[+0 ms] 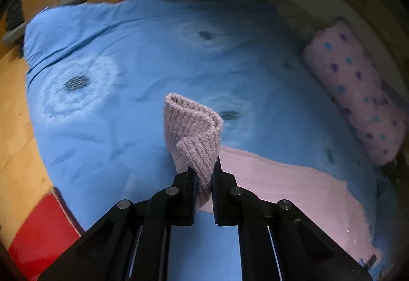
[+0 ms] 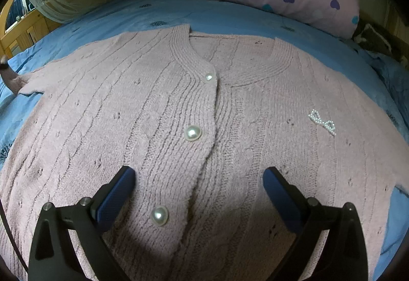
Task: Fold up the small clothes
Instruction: 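Carry the sleeve across the cardigan front and open the left tool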
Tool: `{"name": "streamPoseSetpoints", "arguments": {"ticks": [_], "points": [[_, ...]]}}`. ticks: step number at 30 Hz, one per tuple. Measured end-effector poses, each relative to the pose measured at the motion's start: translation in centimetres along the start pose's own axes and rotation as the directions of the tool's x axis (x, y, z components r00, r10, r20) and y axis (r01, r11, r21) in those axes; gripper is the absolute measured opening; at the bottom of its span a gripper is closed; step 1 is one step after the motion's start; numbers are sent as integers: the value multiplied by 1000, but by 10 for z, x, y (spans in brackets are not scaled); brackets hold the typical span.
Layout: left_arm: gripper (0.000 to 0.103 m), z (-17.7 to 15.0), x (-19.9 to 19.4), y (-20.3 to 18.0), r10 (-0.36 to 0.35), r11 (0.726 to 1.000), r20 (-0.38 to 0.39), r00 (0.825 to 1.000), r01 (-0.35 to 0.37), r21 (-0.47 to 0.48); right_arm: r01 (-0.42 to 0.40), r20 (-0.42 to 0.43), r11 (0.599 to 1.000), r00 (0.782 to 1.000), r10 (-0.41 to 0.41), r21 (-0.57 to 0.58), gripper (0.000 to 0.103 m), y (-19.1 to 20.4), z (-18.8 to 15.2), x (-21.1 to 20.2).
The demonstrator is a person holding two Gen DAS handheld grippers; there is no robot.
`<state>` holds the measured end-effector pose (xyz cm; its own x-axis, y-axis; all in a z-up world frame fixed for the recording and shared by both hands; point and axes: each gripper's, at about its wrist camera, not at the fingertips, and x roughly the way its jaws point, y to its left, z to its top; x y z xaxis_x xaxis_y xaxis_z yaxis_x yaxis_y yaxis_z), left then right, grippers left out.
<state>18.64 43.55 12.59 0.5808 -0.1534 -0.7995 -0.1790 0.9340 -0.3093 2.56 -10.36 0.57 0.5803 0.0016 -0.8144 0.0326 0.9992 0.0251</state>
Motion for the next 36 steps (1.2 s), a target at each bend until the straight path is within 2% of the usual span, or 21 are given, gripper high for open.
{"name": "streamPoseSetpoints", "arguments": {"ticks": [3,6,9,12,14,15,17,19,22,25,27,30,31,34,36], "points": [[0,-15,-20,-47,-26,993,15,1000,24,120,-12,4,1000,1000,12,8,102,-2,0,0],[0,-27,-38,-87,-69,978,15,998,65,200,-35,12,999,999,35,26,102,-6,0,-1],[0,-35,-47,-120,-123,967,8,992,118,224,-67,23,996,998,66,55,102,-11,-1,-3],[0,-51,-39,-156,-190,957,-22,982,190,218,-64,26,996,998,63,58,102,-11,-1,-3],[0,-68,-31,-185,-217,947,-47,975,222,231,-59,37,995,998,56,75,97,-15,-1,-8],[0,-77,-28,-198,-238,942,-56,970,245,232,-45,41,994,998,41,98,95,-19,-2,-12],[0,-101,-25,-232,-323,920,-78,943,332,209,45,60,989,997,-54,143,94,-29,-2,-22],[0,-120,-16,-262,-358,907,-104,928,372,199,129,82,979,986,-143,161,94,-39,0,-31],[0,-152,6,-309,-370,896,-162,915,397,198,213,75,961,971,-229,176,94,-60,3,-39],[0,-183,24,-356,-376,874,-232,897,426,234,252,73,944,959,-272,213,94,-84,3,-47],[0,-201,28,-381,-352,861,-244,904,415,294,263,70,933,955,-288,248,94,-103,2,-51],[0,-218,31,-400,-311,861,-239,920,380,340,227,58,914,964,-260,336,94,-129,-3,-49],[0,-222,33,-403,-307,864,-247,919,378,334,212,53,912,968,-245,352,94,-133,-6,-47],[0,-238,42,-415,-317,855,-295,901,407,322,180,16,885,978,-206,429,94,-154,-16,-37],[0,-249,45,-428,-315,843,-299,901,410,348,154,27,866,982,-189,477,94,-165,-23,-37]]}}
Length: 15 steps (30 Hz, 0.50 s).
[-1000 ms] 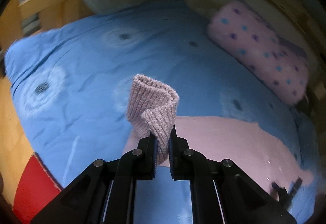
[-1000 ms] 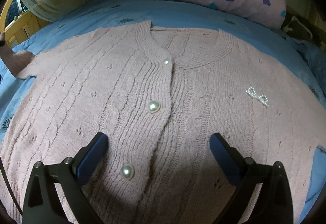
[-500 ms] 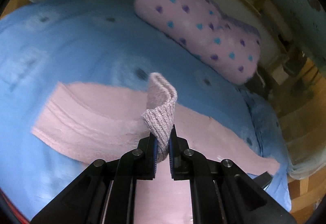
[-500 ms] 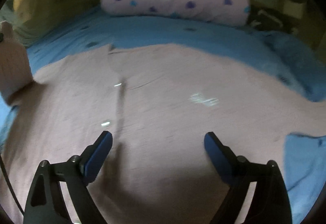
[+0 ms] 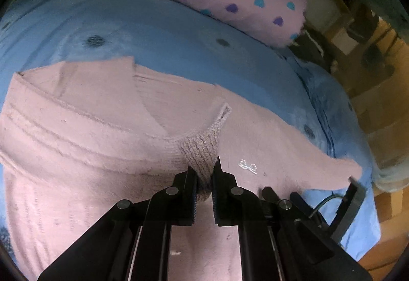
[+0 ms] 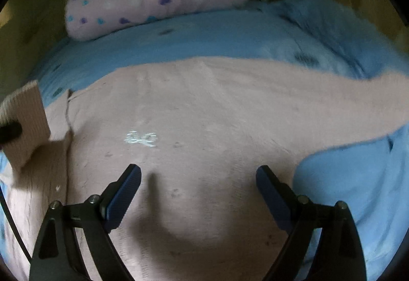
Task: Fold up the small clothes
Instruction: 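Carry the sleeve across the cardigan front and open the left tool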
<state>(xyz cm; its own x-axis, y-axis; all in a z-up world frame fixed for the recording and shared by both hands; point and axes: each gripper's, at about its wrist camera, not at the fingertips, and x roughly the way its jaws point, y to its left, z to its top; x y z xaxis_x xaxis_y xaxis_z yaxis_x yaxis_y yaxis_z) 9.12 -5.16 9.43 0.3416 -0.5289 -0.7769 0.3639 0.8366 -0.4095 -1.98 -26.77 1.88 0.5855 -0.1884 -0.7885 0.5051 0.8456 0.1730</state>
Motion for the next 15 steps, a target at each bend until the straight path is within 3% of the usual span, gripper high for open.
{"name": "streamPoseSetpoints", "arguments": {"ticks": [6,8,12,14,15], "points": [[0,1,17,-41,-57,997,-17,998,57,42,-48,30,999,998,48,20,93,-10,-5,-2],[0,2,21,-51,-68,996,-22,997,69,52,-100,85,992,992,93,74,93,-19,-4,-13],[0,2,36,-66,-102,993,-37,994,104,62,-103,157,977,985,74,188,93,-43,11,-29],[0,1,45,-65,-168,984,-57,984,171,53,-115,160,960,984,76,255,93,-58,17,-33],[7,0,46,-61,-218,973,-79,973,222,58,-135,161,951,983,93,279,93,-63,20,-35]]}}
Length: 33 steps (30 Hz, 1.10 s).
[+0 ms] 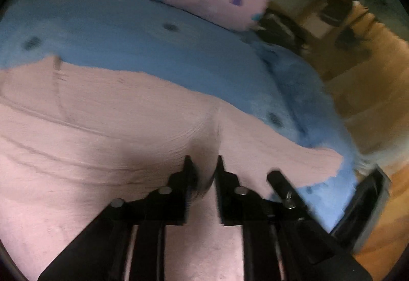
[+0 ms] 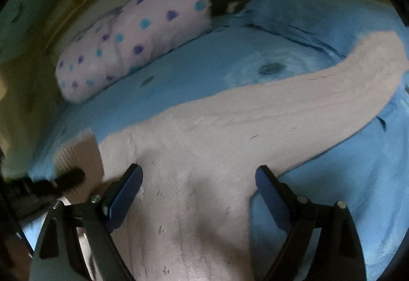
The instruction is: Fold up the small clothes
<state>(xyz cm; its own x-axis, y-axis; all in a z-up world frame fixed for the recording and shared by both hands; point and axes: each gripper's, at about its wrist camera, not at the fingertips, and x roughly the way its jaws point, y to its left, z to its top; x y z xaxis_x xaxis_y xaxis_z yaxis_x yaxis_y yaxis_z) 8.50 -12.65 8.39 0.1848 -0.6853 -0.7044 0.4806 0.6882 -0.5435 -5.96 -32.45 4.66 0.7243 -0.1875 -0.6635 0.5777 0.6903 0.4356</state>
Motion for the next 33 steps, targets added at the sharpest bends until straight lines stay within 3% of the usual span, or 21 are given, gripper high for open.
{"name": "streamPoseSetpoints", "arguments": {"ticks": [1,2,5,7,9,10,11,12,14,16,18,20,21,23,26,30,31,32,33], "points": [[22,-2,-8,6,-55,998,0,999,55,10,-19,-1,999,1000,19,27,93,-4,3,-2],[31,-3,-20,12,-60,998,44,997,60,7,-32,1,999,1000,31,42,93,-7,6,-4],[31,-8,-75,42,-24,998,222,975,37,-57,-33,-7,999,999,33,-6,93,1,11,0],[31,-9,-103,63,75,993,278,958,-47,-107,-24,-31,997,999,21,-79,93,10,6,9],[31,-9,-123,84,233,967,312,921,-185,-176,-58,-84,991,995,48,-118,84,20,-5,24],[31,-7,-128,92,310,945,306,900,-256,-206,-94,-148,987,986,74,-132,69,28,-12,36],[31,-4,-129,101,423,900,266,866,-367,-235,-104,-186,984,980,76,-147,58,33,-17,42],[31,-1,-127,108,506,856,223,833,-453,-249,-103,-233,975,971,55,-196,55,46,-28,51],[31,-1,-124,121,570,815,178,802,-524,-249,-77,-226,949,974,7,-306,53,66,-44,52],[31,0,-121,131,573,808,138,808,-528,-263,-89,-228,915,974,-3,-394,53,88,-58,54],[31,4,-110,143,498,845,114,859,-453,-284,-163,-257,923,964,73,-348,50,93,-62,59],[24,7,-90,155,394,881,65,917,-357,-312,-204,-258,936,957,130,-287,17,88,-58,64],[22,6,-81,161,375,879,27,927,-346,-329,-229,-265,942,951,161,-248,16,83,-53,64],[20,0,-67,165,372,867,-30,928,-359,-346,-241,-217,936,958,187,-258,15,79,-45,52],[20,0,-62,148,405,873,-5,914,-388,-296,-224,-150,918,972,183,-327,15,79,-34,31],[20,-4,-60,136,377,885,3,926,-359,-295,-118,-70,919,993,99,-377,18,79,-25,29],[20,-7,-58,135,370,885,-2,929,-354,-302,-72,-51,925,997,57,-373,29,74,-27,33],[20,-12,-55,130,364,887,-3,931,-348,-302,-17,-46,934,999,1,-358,49,68,-28,42],[20,-16,-55,127,350,894,8,937,-331,-303,23,-77,944,996,-51,-328,60,59,-30,51]]}}
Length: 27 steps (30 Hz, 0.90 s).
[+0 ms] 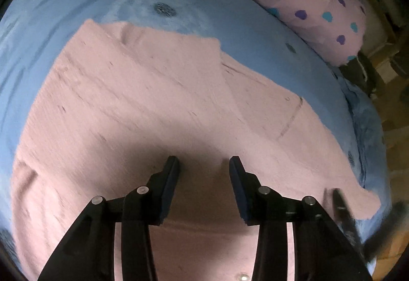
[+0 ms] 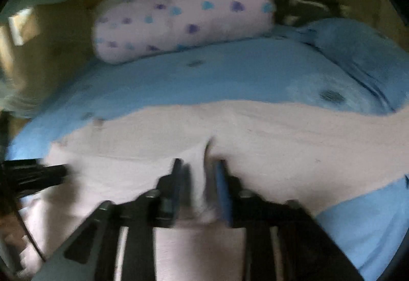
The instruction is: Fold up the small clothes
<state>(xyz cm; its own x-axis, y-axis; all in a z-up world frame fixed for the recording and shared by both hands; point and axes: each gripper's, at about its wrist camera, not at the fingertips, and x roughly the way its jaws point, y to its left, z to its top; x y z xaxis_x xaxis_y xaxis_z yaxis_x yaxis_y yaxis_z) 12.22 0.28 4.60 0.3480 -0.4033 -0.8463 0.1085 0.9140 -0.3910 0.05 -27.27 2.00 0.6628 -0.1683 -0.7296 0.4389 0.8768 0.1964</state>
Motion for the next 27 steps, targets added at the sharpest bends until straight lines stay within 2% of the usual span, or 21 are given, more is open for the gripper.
{"name": "streamPoseSetpoints", "arguments": {"ticks": [1,3,4,6,7,8,10,11,13,14,15,16,17,18,19,20,21,22,23,27], "points": [[20,-8,-1,-4,-40,999,10,999,40,-3,-2,-47,999,999,4,33,68,-7,-4,8],[20,-18,-3,-11,-84,996,35,996,84,22,-40,-29,998,999,42,57,68,-14,-6,4],[22,-26,-3,-18,-63,996,59,996,59,64,-40,-29,998,999,41,54,68,-16,-6,1],[23,-44,3,-35,45,976,94,995,-63,206,-16,-58,1000,998,17,17,69,-14,-9,-1],[25,-51,7,-40,82,960,104,991,-106,259,-2,-69,1000,998,1,-15,69,-10,-13,-3],[26,-64,8,-47,119,928,153,981,-165,334,19,-82,998,996,-24,-58,69,-4,-13,-4],[28,-80,4,-49,149,892,218,964,-227,391,74,-104,982,990,-93,-173,70,10,-14,-7],[30,-84,0,-45,172,893,209,963,-242,379,95,-107,970,987,-121,-224,70,16,-17,-12],[33,-89,-11,-32,175,919,171,970,-223,324,113,-106,945,983,-152,-307,70,25,-22,-23],[36,-93,-14,-18,238,934,92,967,-254,252,109,-109,935,982,-154,-338,71,28,-25,-28],[36,-98,-19,-10,257,941,60,964,-264,210,90,-126,924,981,-146,-372,71,31,-30,-32],[36,-103,-27,-7,270,938,75,960,-280,205,58,-148,915,981,-126,-399,71,30,-37,-38],[36,-110,-33,-10,327,914,93,941,-340,221,22,-168,908,981,-101,-419,71,33,-42,-41],[36,-117,-36,-17,395,875,109,912,-410,258,-14,-185,901,980,-73,-433,71,34,-45,-44],[36,-124,-36,-24,460,824,131,878,-477,305,-31,-190,897,980,-60,-440,70,34,-46,-48],[36,-135,-36,-35,507,755,175,844,-533,382,-36,-185,895,981,-53,-444,70,33,-46,-53],[36,-146,-38,-44,530,696,221,819,-568,440,-34,-176,897,983,-50,-441,70,30,-45,-57],[36,-154,-41,-49,530,665,252,809,-582,469,-33,-166,901,985,-44,-433,70,27,-42,-60],[36,-162,-45,-57,506,652,282,815,-575,494,-33,-157,908,987,-37,-419,70,22,-37,-64],[36,-170,-48,-87,316,699,294,902,-431,571,12,-108,952,993,-47,-305,70,-14,-10,-82]]}}
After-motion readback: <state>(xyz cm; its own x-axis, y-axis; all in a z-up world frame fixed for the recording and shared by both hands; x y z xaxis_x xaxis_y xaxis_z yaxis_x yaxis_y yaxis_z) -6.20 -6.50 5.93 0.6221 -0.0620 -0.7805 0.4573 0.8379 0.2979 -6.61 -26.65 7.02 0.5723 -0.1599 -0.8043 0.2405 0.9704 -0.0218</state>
